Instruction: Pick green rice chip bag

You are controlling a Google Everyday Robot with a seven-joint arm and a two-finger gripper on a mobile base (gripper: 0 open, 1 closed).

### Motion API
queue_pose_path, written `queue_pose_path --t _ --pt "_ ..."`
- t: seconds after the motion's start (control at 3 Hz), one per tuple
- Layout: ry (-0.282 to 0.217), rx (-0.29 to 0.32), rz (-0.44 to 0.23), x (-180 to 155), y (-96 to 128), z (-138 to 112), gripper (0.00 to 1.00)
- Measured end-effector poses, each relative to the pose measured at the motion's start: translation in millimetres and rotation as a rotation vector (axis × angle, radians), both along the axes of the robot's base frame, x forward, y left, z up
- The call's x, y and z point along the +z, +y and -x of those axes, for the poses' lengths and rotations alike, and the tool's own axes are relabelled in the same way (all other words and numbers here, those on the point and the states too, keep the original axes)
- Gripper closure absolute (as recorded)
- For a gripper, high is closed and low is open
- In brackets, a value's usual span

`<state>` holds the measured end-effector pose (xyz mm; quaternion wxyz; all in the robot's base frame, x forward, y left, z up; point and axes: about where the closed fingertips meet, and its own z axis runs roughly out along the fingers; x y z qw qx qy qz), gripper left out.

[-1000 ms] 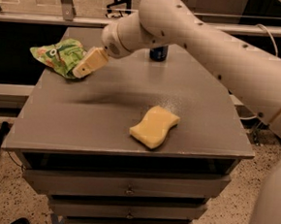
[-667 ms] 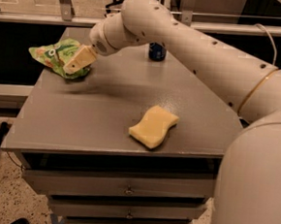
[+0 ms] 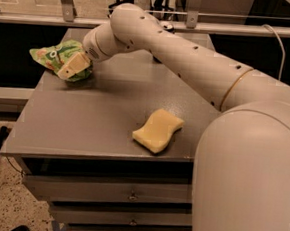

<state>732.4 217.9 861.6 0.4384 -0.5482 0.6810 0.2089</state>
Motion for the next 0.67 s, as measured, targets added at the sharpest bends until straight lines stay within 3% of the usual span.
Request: queue_pose_path --t 0.67 --pt "0.020 0.038 -0.012 -4.2 11.5 13.9 0.41"
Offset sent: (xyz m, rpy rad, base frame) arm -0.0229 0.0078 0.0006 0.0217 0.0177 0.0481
